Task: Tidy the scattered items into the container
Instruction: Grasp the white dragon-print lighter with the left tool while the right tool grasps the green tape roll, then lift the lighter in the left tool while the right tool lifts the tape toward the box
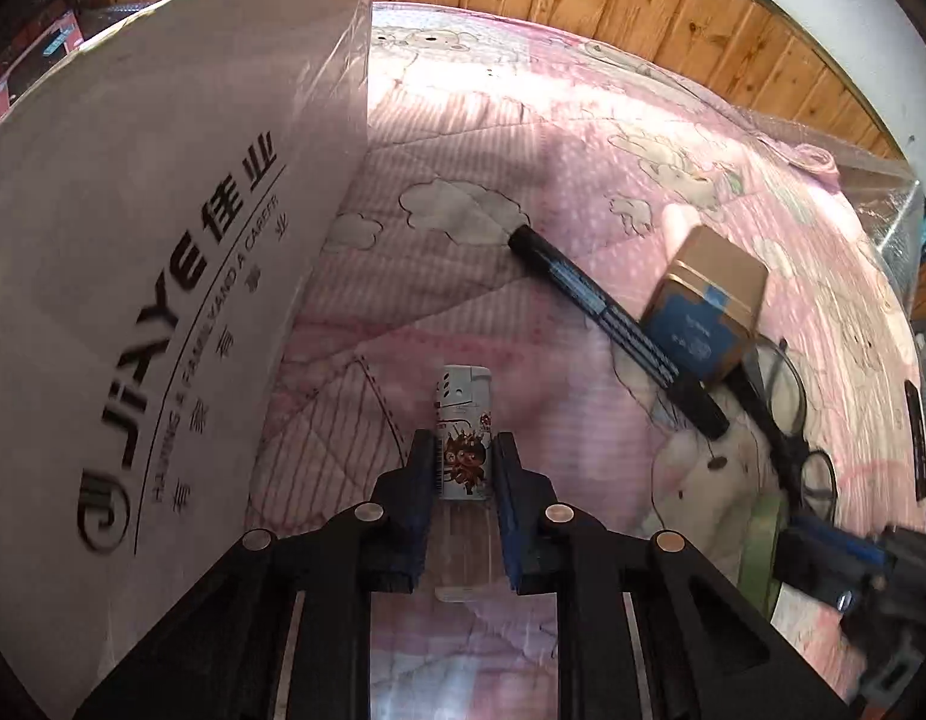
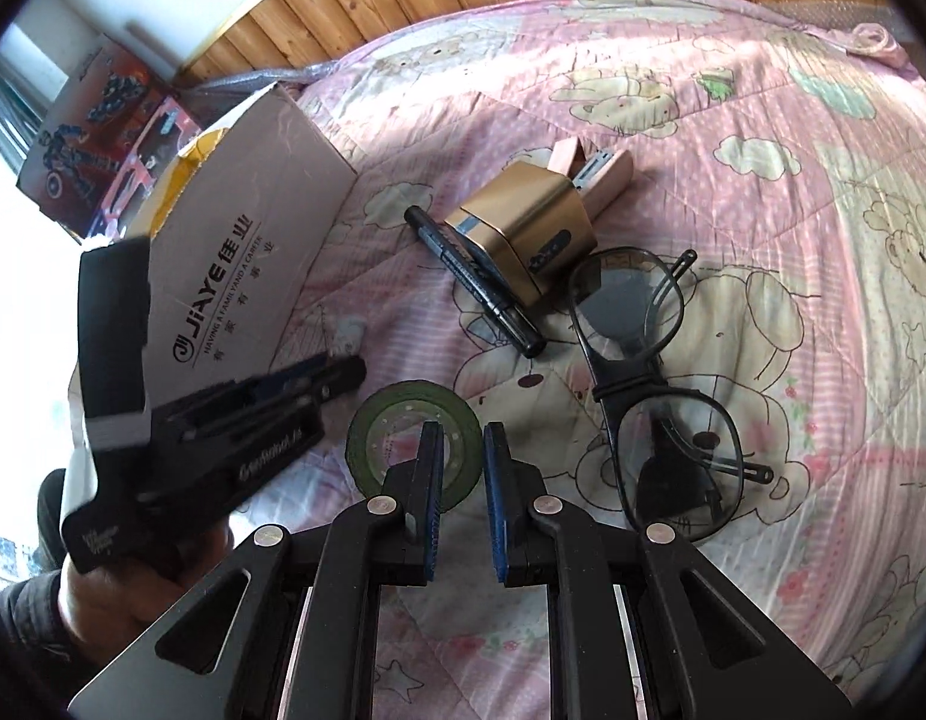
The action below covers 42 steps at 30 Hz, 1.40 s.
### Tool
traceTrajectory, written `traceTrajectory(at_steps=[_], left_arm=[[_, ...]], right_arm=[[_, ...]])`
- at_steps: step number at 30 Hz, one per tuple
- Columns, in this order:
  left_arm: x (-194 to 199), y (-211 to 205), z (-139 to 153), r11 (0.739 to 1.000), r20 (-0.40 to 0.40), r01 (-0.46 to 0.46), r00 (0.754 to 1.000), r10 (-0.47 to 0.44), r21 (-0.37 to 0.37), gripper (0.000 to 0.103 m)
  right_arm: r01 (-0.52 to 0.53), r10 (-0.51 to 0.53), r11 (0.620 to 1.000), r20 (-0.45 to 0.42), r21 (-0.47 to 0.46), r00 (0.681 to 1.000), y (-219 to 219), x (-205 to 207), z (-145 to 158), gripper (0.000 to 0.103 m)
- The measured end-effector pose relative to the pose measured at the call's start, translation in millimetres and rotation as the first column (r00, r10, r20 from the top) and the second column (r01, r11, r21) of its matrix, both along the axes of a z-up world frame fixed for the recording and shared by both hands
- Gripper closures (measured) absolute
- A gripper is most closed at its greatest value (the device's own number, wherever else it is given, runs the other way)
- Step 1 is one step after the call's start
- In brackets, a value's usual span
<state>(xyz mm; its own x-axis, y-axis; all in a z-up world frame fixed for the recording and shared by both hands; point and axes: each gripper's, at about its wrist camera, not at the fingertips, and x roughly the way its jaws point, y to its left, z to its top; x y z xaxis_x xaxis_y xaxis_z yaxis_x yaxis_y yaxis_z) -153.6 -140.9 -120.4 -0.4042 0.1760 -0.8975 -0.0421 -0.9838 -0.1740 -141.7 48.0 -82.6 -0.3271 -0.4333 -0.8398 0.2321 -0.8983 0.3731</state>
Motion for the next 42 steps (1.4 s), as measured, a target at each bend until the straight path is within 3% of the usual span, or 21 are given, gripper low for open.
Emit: traceTrajectory(at_steps=[2, 6, 8, 11, 12, 22, 42], left_arm=[[21, 0, 3, 1.000, 0.009, 0.028, 1.000, -0.028, 0.011, 0.083], [37, 2, 0, 0.998, -0.002, 0.051, 0.999, -0.051, -0.040, 0.082], [39, 8, 0, 0.995, -0.027, 0.069, 0.997, -0.071, -0.069, 0.075], [46, 14, 0, 0.987, -0.064, 0.109, 0.991, -0.117, -0.116, 0.079], [48, 13, 0, 0.987, -0.063, 0.117, 0.990, -0.124, -0.108, 0.083], [74, -10, 31, 0.996, -0.064, 0.087, 0.994, -0.087, -0.014, 0.083], [72, -5, 68, 0.996, -0.113, 0.087, 0.990, -0.085, 0.006, 0.083]], right_arm=[[-0.012, 0.012, 1.000, 0.005, 0.003, 1.000, -2, 1, -2, 0.089], [-0.052, 0.051, 0.998, 0.035, 0.028, 0.998, -15, 3, -14, 0.089], [-0.066, 0.063, 0.996, 0.054, 0.054, 0.997, -21, 4, -25, 0.089], [-0.083, 0.075, 0.992, 0.076, 0.100, 0.994, -29, 3, -40, 0.088], [-0.086, 0.079, 0.991, 0.070, 0.105, 0.994, -31, 3, -40, 0.088], [-0.062, 0.060, 0.994, 0.022, 0.092, 0.998, -29, 6, -21, 0.088], [-0.036, 0.036, 0.999, -0.011, -0.019, 0.999, -21, 10, 0, 0.088]])
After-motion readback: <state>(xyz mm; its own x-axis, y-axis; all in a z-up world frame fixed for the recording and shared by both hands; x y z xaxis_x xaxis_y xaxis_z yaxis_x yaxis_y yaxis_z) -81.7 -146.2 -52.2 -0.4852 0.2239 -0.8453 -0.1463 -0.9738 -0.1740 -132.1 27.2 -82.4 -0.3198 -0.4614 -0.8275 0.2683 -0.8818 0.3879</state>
